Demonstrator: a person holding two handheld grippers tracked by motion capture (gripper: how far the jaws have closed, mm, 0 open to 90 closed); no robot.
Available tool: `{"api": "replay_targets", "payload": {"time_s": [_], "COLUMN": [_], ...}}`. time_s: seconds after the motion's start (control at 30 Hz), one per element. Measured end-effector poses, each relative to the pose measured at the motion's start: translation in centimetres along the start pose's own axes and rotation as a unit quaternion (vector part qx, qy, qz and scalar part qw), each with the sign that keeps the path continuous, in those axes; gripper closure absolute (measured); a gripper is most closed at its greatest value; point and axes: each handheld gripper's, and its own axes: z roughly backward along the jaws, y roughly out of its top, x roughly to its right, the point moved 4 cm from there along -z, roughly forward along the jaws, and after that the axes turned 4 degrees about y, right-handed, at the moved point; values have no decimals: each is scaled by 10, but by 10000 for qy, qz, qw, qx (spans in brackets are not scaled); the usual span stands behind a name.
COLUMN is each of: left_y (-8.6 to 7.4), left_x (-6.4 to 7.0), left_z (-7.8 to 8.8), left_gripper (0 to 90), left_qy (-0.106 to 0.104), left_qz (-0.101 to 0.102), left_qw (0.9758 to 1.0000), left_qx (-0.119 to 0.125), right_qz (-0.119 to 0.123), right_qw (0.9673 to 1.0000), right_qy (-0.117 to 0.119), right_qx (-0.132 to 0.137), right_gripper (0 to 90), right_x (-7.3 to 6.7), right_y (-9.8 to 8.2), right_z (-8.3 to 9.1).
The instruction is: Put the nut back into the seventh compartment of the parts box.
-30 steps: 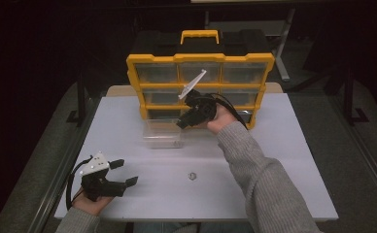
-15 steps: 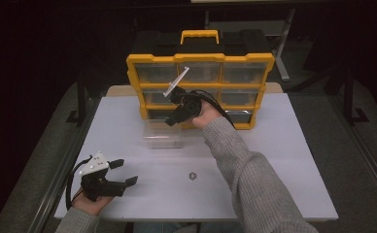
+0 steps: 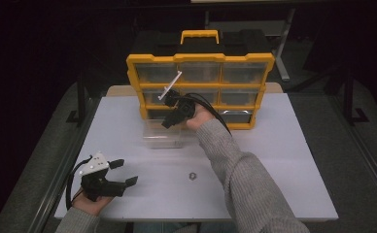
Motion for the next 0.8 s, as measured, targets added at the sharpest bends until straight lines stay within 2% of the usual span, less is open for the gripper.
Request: {"api": "replay_targets", "payload": {"time_s": [0.07,0.2,0.23,0.5,0.53,0.57,0.63,0.8], "left_y": [0,0,0,0,0,0,0,0], "left_x": [0,0,0,-1,-1,-1,-1,0], "left_z": [0,0,0,0,0,1,0,0], "left_gripper": [173,173,173,173,173,173,173,173], "left_qy": [0,-4,-3,-9,-7,-5,-10,-12], "left_qz": [-2,-15,-5,-14,-15,-15,-5,-46], "left_qw": [10000,10000,10000,10000,10000,10000,10000,10000], "left_qx": [-1,-25,-5,-32,-28,-22,-32,-37], "right_qz": [93,23,-740,-833,-660,-64,-105,46], "right_qw": [10000,10000,9965,9962,9976,9996,9991,9981], "right_qy": [-13,26,103,124,174,152,240,286], "right_qx": [33,-24,-381,-241,-97,250,331,542], "right_gripper": [689,658,648,629,618,600,573,501], "right_x": [2,1,-9,-8,-6,2,-2,-9], "right_y": [1,0,-3,-4,-4,-2,-3,-7], "right_z": [-3,-7,-3,6,6,5,10,24]}}
